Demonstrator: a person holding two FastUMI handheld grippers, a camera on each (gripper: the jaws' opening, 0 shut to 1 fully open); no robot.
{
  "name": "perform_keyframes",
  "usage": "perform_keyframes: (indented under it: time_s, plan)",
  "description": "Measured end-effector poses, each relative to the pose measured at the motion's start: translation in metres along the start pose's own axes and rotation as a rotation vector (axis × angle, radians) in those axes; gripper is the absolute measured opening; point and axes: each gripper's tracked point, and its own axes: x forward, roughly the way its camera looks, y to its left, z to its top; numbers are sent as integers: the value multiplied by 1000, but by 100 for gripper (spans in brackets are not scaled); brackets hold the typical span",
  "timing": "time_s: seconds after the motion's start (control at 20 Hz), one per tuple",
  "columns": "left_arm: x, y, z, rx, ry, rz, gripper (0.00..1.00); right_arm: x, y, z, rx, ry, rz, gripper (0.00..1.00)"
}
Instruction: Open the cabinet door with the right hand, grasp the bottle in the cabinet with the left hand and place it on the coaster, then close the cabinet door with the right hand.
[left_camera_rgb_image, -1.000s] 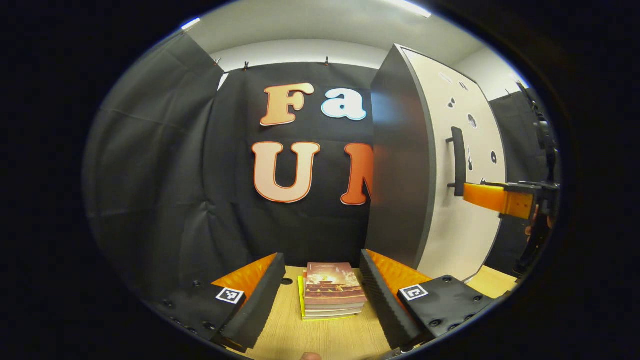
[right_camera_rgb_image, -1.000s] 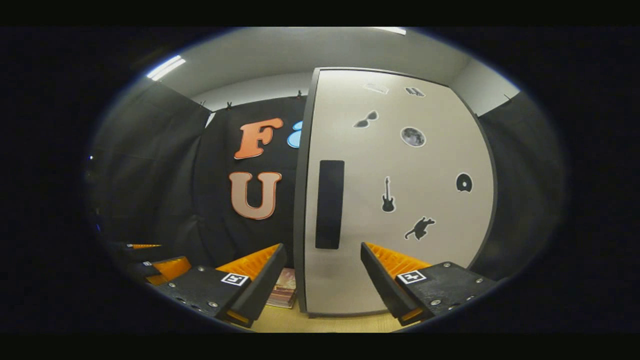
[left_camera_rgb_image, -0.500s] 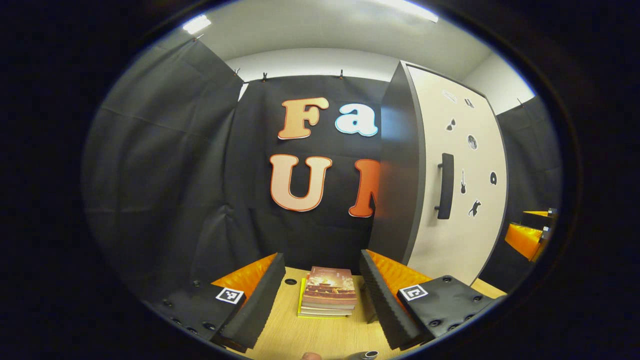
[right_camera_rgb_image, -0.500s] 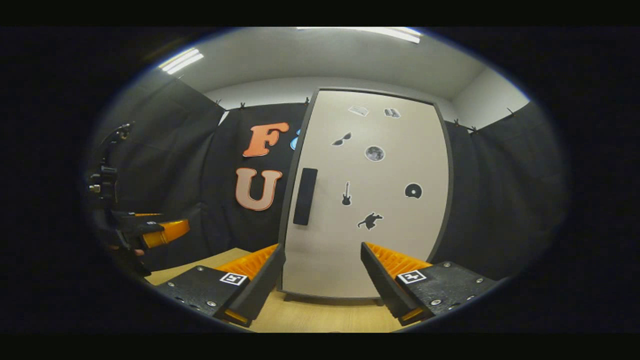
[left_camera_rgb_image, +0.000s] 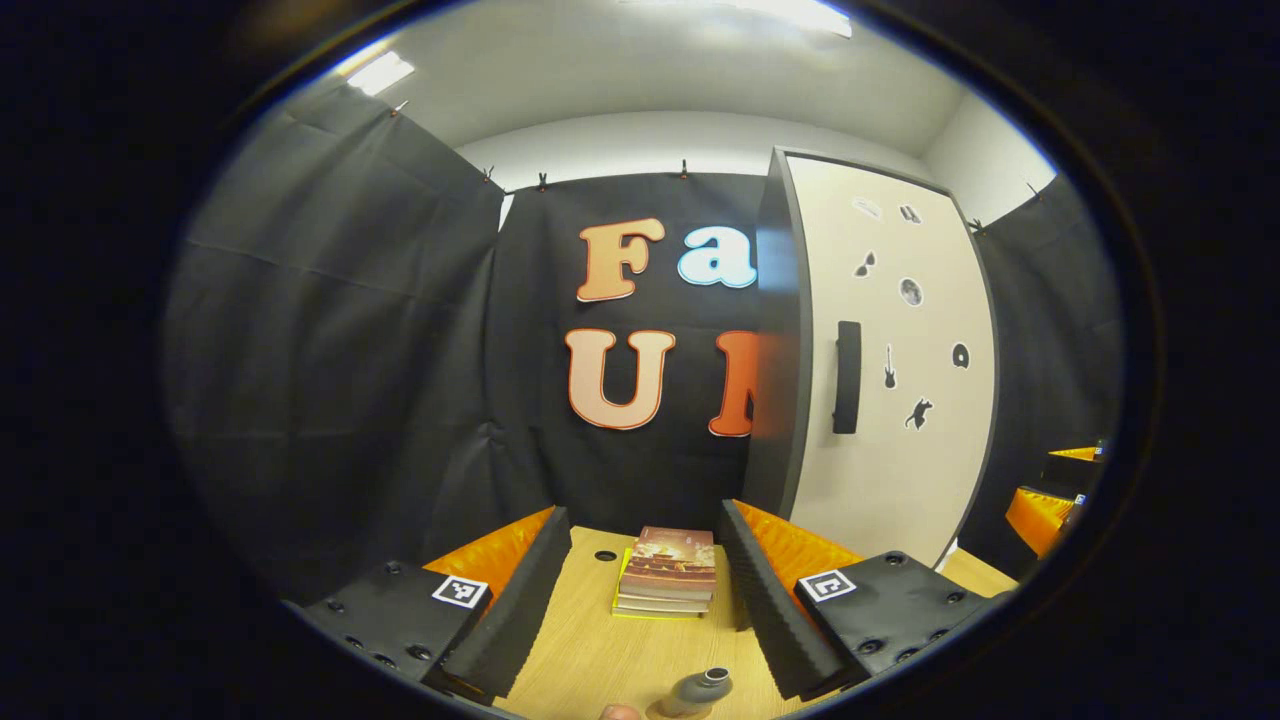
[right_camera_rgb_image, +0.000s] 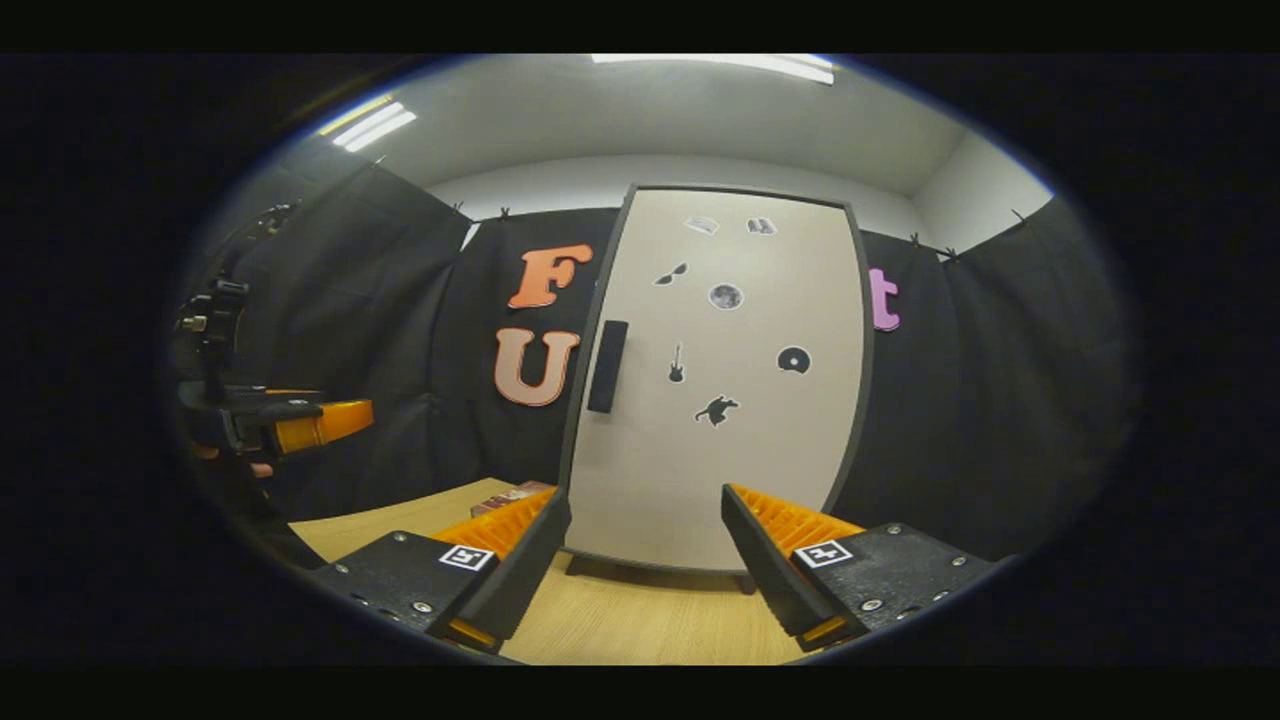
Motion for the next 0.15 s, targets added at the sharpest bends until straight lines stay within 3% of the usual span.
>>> perform_keyframes:
  time_s: [0.15]
  plan:
    - [-3, -8, 4, 2, -13, -36, 99, -10, -7, 11, 0, -32, -38, 94]
